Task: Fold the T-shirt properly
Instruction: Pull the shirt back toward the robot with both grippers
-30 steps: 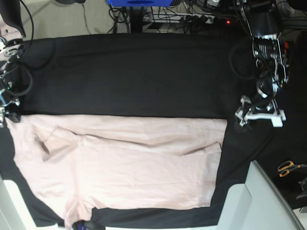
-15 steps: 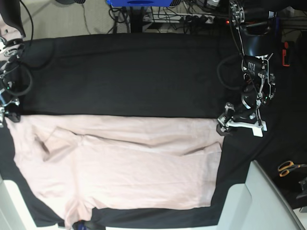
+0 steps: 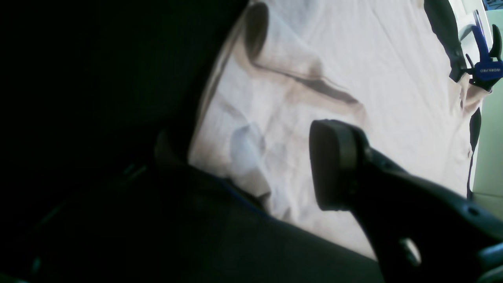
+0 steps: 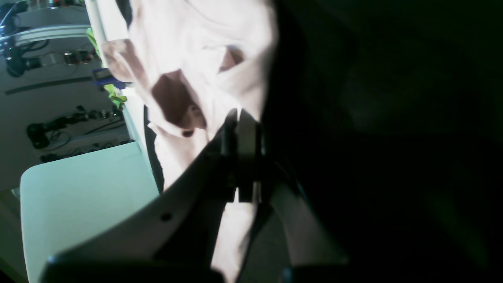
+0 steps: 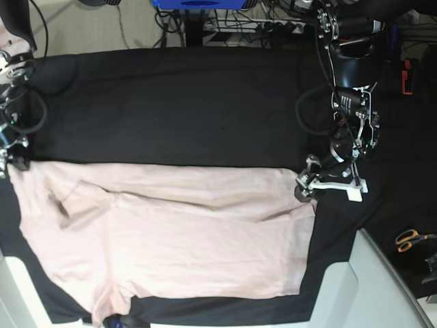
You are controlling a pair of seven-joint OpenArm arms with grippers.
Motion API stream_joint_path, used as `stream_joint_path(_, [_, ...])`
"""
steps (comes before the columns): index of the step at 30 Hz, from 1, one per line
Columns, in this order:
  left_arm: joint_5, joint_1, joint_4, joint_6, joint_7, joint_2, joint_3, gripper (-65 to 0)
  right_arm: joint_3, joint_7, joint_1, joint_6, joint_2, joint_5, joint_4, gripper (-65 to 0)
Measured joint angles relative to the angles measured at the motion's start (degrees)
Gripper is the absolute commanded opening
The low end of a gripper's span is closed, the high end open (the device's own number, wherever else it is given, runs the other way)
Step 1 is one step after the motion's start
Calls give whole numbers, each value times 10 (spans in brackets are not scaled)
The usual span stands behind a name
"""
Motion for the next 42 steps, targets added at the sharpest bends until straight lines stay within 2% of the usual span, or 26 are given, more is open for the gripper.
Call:
stream_joint_path(13, [-2, -30, -43, -7, -6, 0, -2, -217, 0, -1, 0, 0, 0, 0, 0, -644])
stream_joint_path(16, [-2, -30, -43, -7, -6, 0, -2, -237, 0, -1, 0, 0, 0, 0, 0, -644])
stream_joint_path(18, [-1, -30, -43, -3, -2, 0, -2, -321, 0, -1, 0, 0, 0, 0, 0, -644])
stream_joint_path(21, [2, -28, -46, 2, 7, 2, -1, -584, 0, -1, 0, 0, 0, 0, 0, -644])
stream_joint_path(22, [5, -27, -49, 3, 9, 4, -1, -650, 0, -1, 0, 0, 0, 0, 0, -644])
stream_joint_path(28, [2, -25, -49, 2, 13, 4, -2, -650, 0, -1, 0, 0, 0, 0, 0, -644])
stream_joint_path(31, [0, -22, -48, 2, 19, -7, 3, -650, -2, -2, 0, 0, 0, 0, 0, -644])
stream_joint_path(33, [0, -18, -47, 2, 19, -13, 3, -650, -2, -24, 0, 0, 2, -3, 5, -644])
stream_joint_path(34, [-2, -14, -45, 0, 18, -14, 3, -650, -3, -35, 0, 0, 3, -25, 15, -644])
stream_joint_path(37, [0, 16, -5, 0, 26, -23, 5, -650, -3, -47, -1, 0, 5, -55, 62, -644])
stream_joint_path(40, [1, 63, 52, 4, 35, -25, 5, -650, -3, -54, -14, 7, 8, -53, 89, -644])
stream_joint_path(42, [-1, 86, 89, 29, 58, -27, 5, -650, -3, -78, -27, 2, 5, -58, 103, -644])
